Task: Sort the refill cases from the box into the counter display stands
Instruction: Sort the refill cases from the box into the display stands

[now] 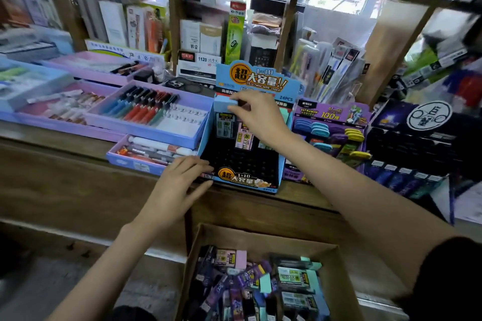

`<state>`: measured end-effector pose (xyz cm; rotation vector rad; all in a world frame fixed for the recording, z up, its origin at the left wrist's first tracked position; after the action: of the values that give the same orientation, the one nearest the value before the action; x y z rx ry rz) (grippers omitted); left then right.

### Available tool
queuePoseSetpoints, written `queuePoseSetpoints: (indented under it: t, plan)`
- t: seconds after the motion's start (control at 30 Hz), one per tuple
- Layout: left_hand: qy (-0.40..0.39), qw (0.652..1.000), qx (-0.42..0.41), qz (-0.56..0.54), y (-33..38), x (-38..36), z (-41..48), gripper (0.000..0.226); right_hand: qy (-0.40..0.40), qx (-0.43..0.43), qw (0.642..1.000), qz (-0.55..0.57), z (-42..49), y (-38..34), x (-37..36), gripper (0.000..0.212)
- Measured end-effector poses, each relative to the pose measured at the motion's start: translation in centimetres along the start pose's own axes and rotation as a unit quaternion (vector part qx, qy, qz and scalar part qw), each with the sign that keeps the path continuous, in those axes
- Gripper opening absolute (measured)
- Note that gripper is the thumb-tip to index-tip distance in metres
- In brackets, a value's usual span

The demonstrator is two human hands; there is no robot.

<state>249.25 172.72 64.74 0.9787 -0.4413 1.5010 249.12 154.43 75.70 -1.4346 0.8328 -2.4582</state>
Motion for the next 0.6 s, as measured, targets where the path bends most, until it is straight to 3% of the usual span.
queuePoseSetpoints:
  t: [0.1,0.2,0.33,0.6]
  plan:
    - [0.048,0.998,0.035,-0.016,-0.6,0.2,-0.2,0.028,0.003,-0.028,0.999,0.033,0.2,0.2,-0.2,0.025]
    - [0.093,0.991,0.094,0.014,-1.5,0.4,-0.3,0.032,-0.008,-0.031,0.999,0.032,0.3,0.4,-0.3,0.026]
    - [0.038,0.99,0.112,0.075,-2.1,-0.6,-0.7,0.038,-0.011,-0.013,1.0,-0.005,0.5,0.7,-0.8,0.026]
    - [0.023,0.989,0.114,0.088,-2.0,-0.7,-0.7,0.038,-0.01,0.068,0.99,-0.127,0.5,0.8,-1.2,0.031]
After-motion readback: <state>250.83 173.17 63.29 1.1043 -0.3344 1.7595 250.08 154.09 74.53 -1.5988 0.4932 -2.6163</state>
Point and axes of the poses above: each hand's wrist, its own z-axis towards the middle knuckle, its own x-axis out of the back of the hand, y = z × x, the point moved 4 cm from there along z, towards the middle knuckle, and after that the axes turned 12 degrees about -x, right-handed, at the moved point
